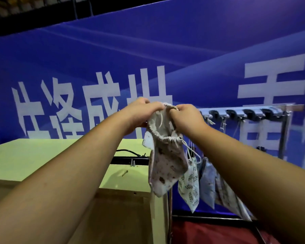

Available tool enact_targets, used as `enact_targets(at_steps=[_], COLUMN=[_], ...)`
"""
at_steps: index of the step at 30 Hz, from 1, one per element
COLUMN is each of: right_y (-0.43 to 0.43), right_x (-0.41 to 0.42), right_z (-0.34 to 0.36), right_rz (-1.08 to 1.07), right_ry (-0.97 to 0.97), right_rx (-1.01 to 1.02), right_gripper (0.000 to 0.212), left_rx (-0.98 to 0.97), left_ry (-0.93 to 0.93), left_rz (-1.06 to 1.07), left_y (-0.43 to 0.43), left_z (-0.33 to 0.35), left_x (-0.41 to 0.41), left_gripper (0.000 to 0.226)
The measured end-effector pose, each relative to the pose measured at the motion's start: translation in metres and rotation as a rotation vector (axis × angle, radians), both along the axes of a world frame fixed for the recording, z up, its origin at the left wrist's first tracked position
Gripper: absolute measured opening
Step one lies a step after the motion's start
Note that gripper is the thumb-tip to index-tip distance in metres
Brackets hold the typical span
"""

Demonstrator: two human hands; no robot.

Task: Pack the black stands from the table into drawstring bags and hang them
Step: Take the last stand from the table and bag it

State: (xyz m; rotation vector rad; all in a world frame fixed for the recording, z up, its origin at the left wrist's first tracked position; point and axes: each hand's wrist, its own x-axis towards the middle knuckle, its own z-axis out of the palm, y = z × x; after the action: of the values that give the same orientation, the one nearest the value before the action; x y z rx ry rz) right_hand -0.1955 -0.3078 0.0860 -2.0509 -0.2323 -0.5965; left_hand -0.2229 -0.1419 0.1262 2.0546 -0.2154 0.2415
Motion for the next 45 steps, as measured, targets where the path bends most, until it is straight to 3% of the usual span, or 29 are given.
enact_targets(at_steps=[2, 4, 6, 10, 18, 26, 29, 32, 36, 41, 43, 45], right_y=[-0.01, -0.018, -0.025, -0.034, -0.028, 0.011, 0.028, 0.049, 0.075, 0.099, 0.108, 0.117], right_x=[-0.01, -0.017, -0.023, -0.031, -0.036, -0.035, -0.036, -0.033, -0.024, -0.003, 0.005, 0.013], right_z=[0.007, 0.012, 0.014, 0.012, -0.009, -0.037, -0.048, -0.062, -0.082, -0.109, -0.12, -0.129], right_rz=[-0.019, -0.039, -0.074, -0.127, -0.118, 0.017, 0.098, 0.179, 0.339, 0.617, 0.686, 0.643], right_ry=[0.021, 0.038, 0.06, 0.117, 0.281, 0.479, 0.55, 0.61, 0.687, 0.817, 0.846, 0.85], right_rx=[-0.026, -0.061, -0.096, -0.239, -0.41, -0.5, -0.472, -0.436, -0.354, -0.309, -0.209, 0.024], right_gripper=[0.027, 0.024, 0.023, 0.021, 0.027, 0.024, 0.028, 0.033, 0.028, 0.028, 0.024, 0.026], left_rx=[0.023, 0.097, 0.229, 0.484, 0.437, 0.509, 0.458, 0.389, 0.65, 0.584, 0.603, 0.607], left_ry=[-0.027, -0.071, -0.141, -0.13, 0.042, 0.202, 0.331, 0.484, 0.435, 0.476, 0.503, 0.51], left_rz=[0.016, 0.025, 0.086, 0.128, 0.102, 0.084, 0.047, -0.052, -0.018, 0.056, 0.082, 0.112], left_y=[-0.007, -0.014, -0.021, -0.032, -0.02, 0.019, 0.045, 0.072, 0.107, 0.143, 0.156, 0.164], left_z=[0.003, 0.004, 0.003, -0.005, -0.032, -0.06, -0.07, -0.084, -0.106, -0.124, -0.132, -0.142], left_x=[-0.01, -0.018, -0.026, -0.039, -0.049, -0.049, -0.043, -0.044, -0.044, -0.043, -0.041, -0.037], left_gripper=[0.053, 0.043, 0.025, 0.019, 0.012, 0.026, 0.029, 0.012, 0.028, 0.026, 0.028, 0.03])
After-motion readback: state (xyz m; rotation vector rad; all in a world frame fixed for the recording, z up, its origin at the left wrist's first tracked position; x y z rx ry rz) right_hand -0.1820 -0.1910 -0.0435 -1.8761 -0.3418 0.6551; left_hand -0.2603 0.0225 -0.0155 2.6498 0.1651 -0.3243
